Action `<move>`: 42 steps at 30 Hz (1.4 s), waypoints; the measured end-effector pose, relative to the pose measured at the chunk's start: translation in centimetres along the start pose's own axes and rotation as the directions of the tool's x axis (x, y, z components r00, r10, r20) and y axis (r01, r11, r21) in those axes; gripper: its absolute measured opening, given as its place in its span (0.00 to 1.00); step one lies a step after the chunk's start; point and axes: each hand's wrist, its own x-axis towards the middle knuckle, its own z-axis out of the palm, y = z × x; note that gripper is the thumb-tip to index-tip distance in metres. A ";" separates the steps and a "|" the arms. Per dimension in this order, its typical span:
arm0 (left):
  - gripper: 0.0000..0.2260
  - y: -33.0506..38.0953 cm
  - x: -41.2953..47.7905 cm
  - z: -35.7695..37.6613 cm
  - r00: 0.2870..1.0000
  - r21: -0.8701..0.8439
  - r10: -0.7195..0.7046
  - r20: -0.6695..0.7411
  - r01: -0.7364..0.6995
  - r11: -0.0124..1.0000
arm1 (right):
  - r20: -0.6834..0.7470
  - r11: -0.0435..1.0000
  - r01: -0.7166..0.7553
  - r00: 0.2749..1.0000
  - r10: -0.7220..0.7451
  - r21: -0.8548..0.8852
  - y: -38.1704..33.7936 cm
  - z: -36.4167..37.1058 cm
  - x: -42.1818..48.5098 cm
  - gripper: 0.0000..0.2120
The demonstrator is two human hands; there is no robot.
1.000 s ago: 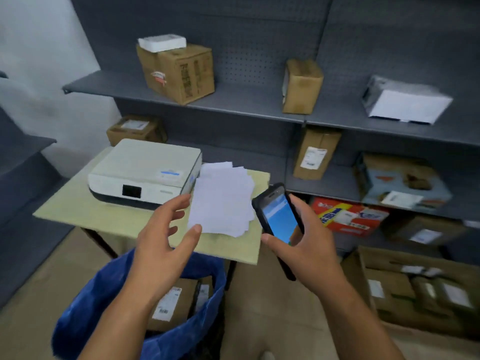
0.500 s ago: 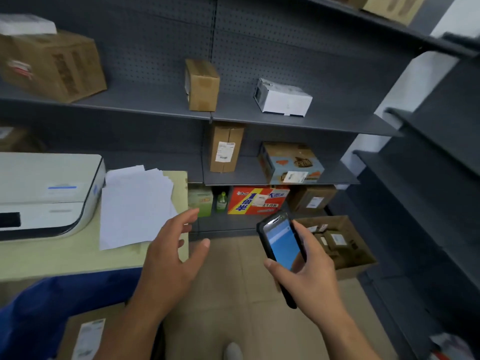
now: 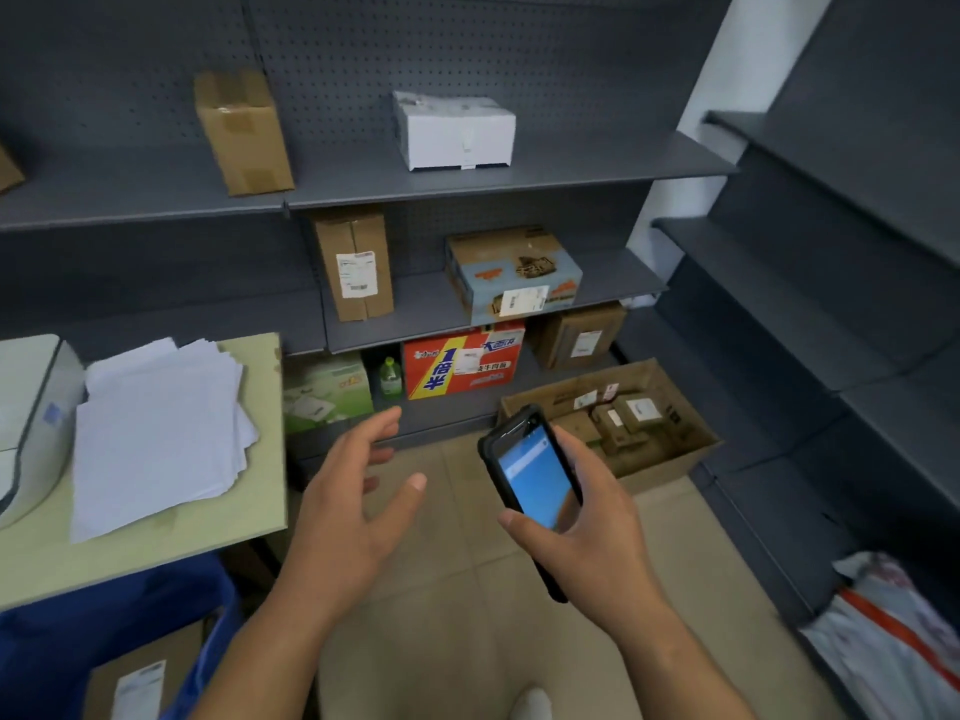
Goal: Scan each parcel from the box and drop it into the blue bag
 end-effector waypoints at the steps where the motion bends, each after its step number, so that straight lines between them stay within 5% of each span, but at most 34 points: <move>1: 0.27 0.8 0.7 1.7 1.000 0.004 0.004 0.023 -0.004 1.000 | -0.009 1.000 -0.011 1.000 0.011 0.003 1.2 -1.3 0.5 0.44; 18: 0.24 10.0 10.3 25.6 0.941 0.034 0.115 0.317 -0.132 0.991 | -0.257 0.968 -0.207 0.936 0.239 0.145 18.8 -18.4 5.1 0.42; 42: 0.29 8.8 37.4 41.8 0.734 -0.109 0.189 0.652 -0.156 0.982 | -0.490 0.888 -0.452 0.756 0.433 0.087 25.5 -25.7 25.5 0.42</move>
